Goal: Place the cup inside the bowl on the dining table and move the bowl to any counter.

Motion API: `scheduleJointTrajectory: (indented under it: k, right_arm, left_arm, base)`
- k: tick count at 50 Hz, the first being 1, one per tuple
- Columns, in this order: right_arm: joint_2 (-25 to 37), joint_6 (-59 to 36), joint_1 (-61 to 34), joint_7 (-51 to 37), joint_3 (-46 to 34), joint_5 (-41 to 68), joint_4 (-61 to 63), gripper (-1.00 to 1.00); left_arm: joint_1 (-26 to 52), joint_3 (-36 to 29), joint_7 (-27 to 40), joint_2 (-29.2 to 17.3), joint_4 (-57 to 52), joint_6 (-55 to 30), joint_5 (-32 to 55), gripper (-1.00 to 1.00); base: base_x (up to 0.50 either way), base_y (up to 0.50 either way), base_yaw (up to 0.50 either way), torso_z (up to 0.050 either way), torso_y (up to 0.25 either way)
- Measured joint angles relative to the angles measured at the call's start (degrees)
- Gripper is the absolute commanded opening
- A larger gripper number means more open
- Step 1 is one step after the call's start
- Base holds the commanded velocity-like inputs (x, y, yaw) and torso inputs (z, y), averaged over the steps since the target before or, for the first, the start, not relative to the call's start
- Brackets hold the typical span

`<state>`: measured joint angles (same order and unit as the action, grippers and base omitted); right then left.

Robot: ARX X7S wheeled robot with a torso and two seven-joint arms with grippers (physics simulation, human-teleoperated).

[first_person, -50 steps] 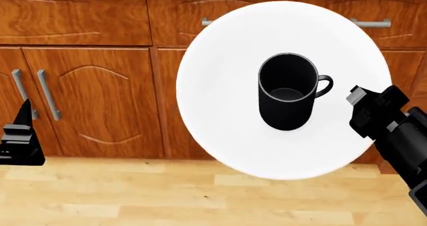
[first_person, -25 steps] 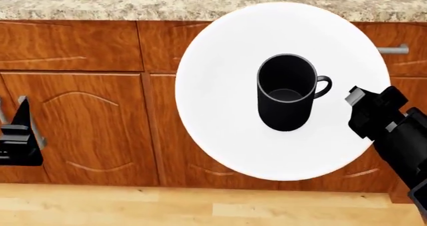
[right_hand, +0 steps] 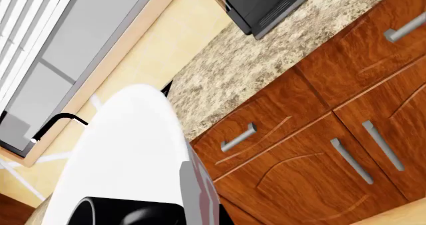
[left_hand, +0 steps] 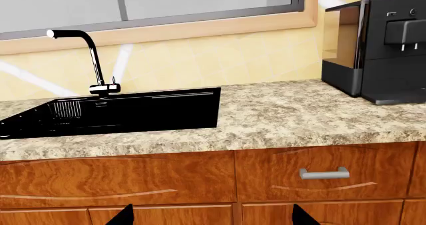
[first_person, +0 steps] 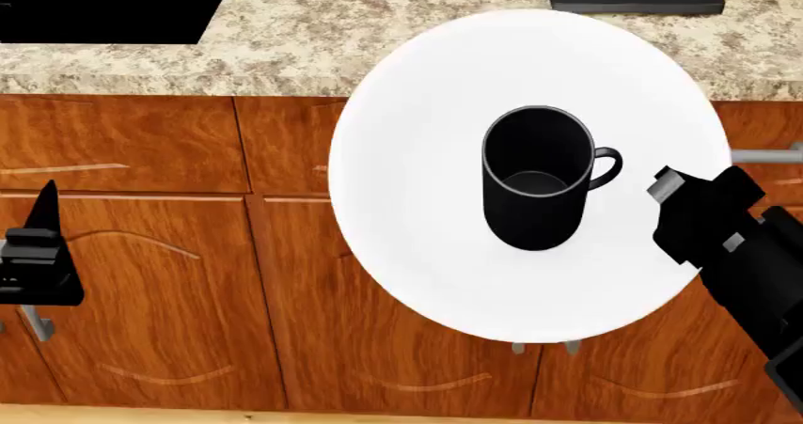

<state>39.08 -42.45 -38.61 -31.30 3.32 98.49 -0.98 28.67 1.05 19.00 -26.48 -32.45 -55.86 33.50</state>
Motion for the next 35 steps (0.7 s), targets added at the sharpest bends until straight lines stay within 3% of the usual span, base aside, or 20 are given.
scheduleJointTrajectory:
  k: [19, 35]
  right_arm:
    - [-0.10, 0.16, 0.63, 0.49, -0.35, -0.33, 0.00, -1.00]
    - [-0.02, 0.33, 1.21, 0.51, -0.34, -0.66, -0.04, -1.00]
  left_arm:
    - [-0.37, 0.46, 0.22, -0.47, -0.14, 0.07, 0.40, 1.00]
    - [-0.43, -0.10, 0.47, -0.27, 0.09, 0.43, 0.47, 1.00]
  base:
    - [0.50, 0.00, 0.00, 0.000, 0.002]
    - [0.47, 0.29, 0.00, 0.000, 0.001]
